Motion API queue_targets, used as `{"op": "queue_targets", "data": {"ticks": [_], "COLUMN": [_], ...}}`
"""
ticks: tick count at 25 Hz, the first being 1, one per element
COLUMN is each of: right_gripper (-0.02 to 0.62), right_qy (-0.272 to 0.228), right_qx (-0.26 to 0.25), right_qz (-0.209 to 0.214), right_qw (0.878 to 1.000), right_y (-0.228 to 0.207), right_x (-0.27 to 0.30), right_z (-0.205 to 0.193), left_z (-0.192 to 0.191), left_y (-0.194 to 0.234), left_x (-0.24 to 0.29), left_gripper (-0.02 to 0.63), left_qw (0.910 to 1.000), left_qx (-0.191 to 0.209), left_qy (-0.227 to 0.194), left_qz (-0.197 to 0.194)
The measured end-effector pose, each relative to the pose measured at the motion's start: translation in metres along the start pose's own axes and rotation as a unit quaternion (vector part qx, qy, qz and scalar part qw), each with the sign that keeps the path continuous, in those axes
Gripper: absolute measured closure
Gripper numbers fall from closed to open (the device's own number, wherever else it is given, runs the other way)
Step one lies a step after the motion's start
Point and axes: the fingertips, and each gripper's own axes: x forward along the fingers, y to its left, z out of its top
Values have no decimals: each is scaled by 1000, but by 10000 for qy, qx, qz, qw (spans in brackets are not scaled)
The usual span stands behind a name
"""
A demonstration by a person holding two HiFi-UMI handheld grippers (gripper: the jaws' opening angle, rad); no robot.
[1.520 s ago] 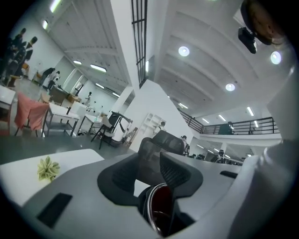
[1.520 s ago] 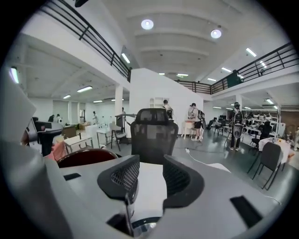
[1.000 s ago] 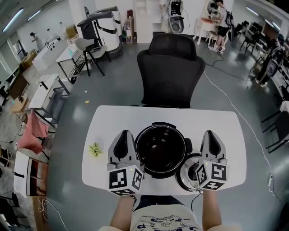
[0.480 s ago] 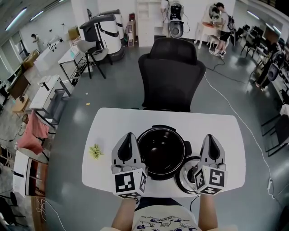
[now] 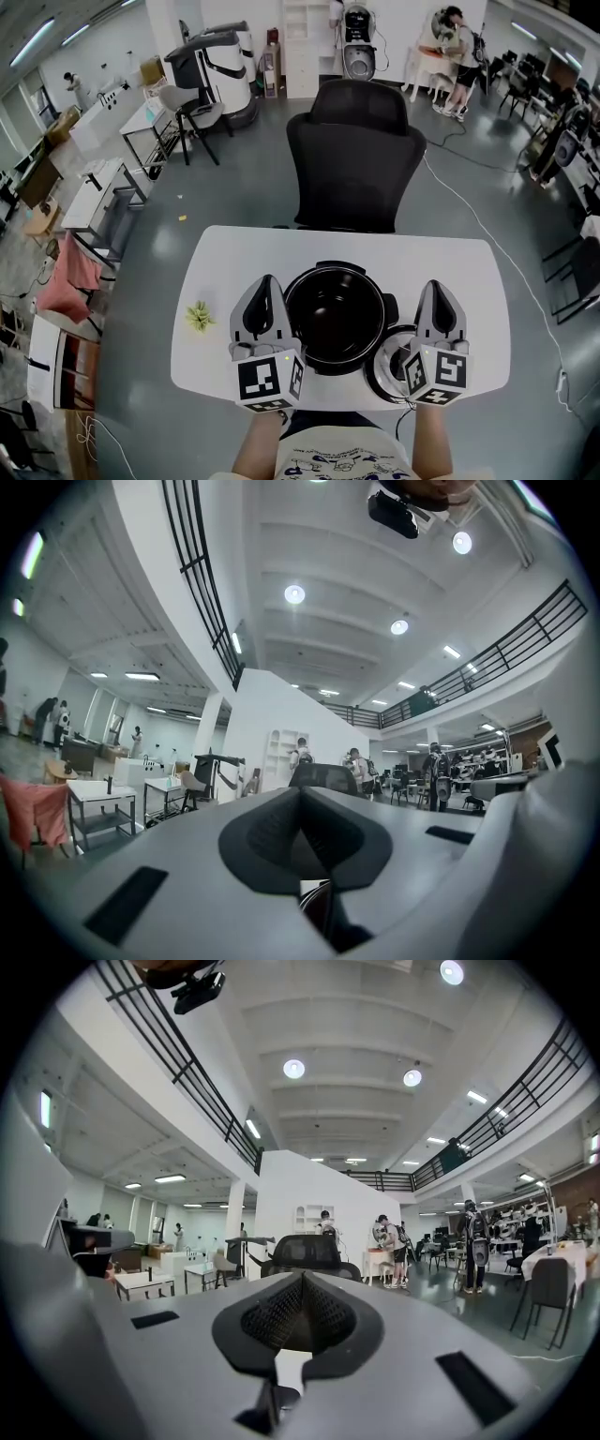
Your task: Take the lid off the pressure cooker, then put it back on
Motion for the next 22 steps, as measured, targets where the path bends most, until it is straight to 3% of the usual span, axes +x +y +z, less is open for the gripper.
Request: {"op": "queue_targets", "data": {"ticks": [18,22], "right_gripper": [580,533], "right_qy": [444,745], "right_qx": [13,67], "right_qz": [-103,-19], "right_qw": [9990,9972], "right_y": [-20,-24], "right_x": [3,0], "right_z": [-11,-23], "left_z": [-13,-24], "left_y": [9,15], "left_x": [7,5], "left_gripper": [594,587], "left_qw": [9996,9986], "left_qx": [-128,-327], "left_qy": [242,407], "left_qz": [31,12]}}
